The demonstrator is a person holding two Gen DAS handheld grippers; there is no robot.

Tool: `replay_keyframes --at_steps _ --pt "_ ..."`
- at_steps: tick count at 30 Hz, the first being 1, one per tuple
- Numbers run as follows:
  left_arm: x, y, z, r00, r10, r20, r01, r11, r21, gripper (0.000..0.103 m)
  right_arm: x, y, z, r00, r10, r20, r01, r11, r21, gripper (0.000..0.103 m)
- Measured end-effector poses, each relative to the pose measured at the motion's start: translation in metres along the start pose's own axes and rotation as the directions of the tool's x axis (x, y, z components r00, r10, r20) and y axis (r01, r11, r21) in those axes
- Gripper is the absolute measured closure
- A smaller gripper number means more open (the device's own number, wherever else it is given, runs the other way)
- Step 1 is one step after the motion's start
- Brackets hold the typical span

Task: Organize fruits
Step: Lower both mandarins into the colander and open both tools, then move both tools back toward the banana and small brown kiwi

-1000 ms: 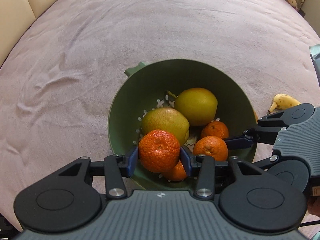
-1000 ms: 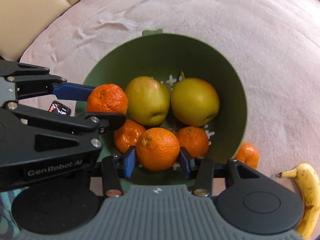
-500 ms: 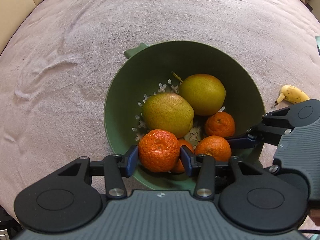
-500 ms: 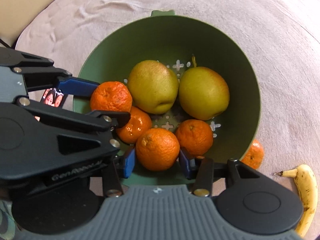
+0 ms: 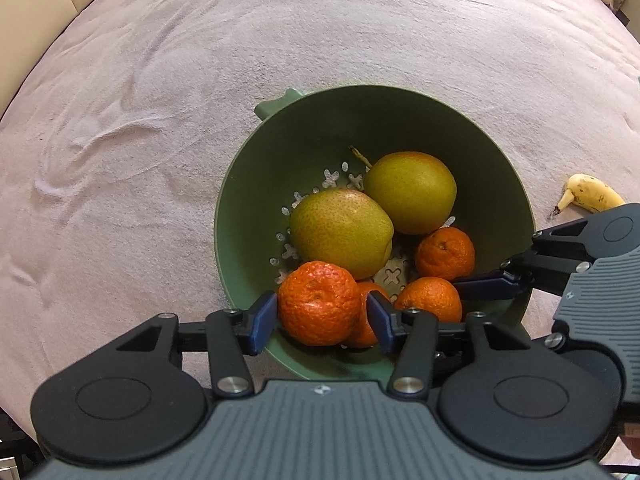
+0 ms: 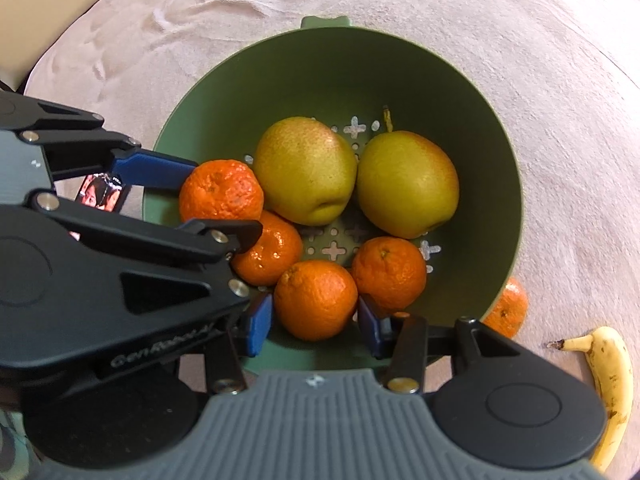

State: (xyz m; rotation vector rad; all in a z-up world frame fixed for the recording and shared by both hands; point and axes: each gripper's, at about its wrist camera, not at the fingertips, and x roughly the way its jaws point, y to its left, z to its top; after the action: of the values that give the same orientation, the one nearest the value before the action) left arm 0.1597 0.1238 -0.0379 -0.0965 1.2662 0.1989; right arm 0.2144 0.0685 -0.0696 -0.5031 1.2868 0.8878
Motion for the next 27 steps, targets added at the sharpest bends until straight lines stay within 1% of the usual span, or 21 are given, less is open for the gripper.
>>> replay_keyframes --at_steps 4,6,8,12,19,22,25,27 --pt "-0.003 0.001 0.0 1.0 -0.012 0.005 0.012 1.0 -0.003 0.036 -0.004 -0.003 -0.002 1.0 -0.004 0.006 0.004 1.0 0.002 0.058" --pt "-0.004 0.001 0.0 1.0 -0.015 0.01 0.015 1.0 -0.004 0.033 -0.006 -0.003 -0.003 1.0 -0.009 0.012 0.009 1.0 -0.003 0.053" --pt "-0.006 0.002 0.0 1.0 -0.022 0.017 0.022 1.0 -0.012 0.028 -0.007 0.0 -0.003 1.0 -0.016 0.018 0.016 1.0 -0.007 0.052" --pt "-0.012 0.002 0.0 0.999 -0.031 0.035 0.032 0.999 -0.018 0.024 -0.011 0.001 -0.003 0.999 -0.018 0.03 0.019 1.0 -0.012 0.047" --pt "-0.023 -0.002 -0.001 0.996 -0.037 0.076 0.038 0.999 -0.014 0.023 -0.026 0.003 -0.006 0.997 -0.034 0.065 0.035 0.999 -0.017 0.046" --pt "-0.031 -0.004 -0.001 0.993 -0.04 0.108 0.04 0.999 -0.006 0.023 -0.037 0.004 -0.01 0.994 -0.044 0.097 0.046 0.999 -0.015 0.042" --pt "-0.039 -0.008 -0.002 0.989 -0.048 0.142 0.048 0.999 0.008 0.023 -0.05 0.004 -0.016 0.989 -0.063 0.133 0.065 0.998 -0.013 0.041" --pt "-0.043 -0.01 -0.003 0.985 -0.055 0.165 0.053 0.998 0.018 0.023 -0.058 0.005 -0.021 0.984 -0.081 0.161 0.084 0.996 -0.009 0.039"
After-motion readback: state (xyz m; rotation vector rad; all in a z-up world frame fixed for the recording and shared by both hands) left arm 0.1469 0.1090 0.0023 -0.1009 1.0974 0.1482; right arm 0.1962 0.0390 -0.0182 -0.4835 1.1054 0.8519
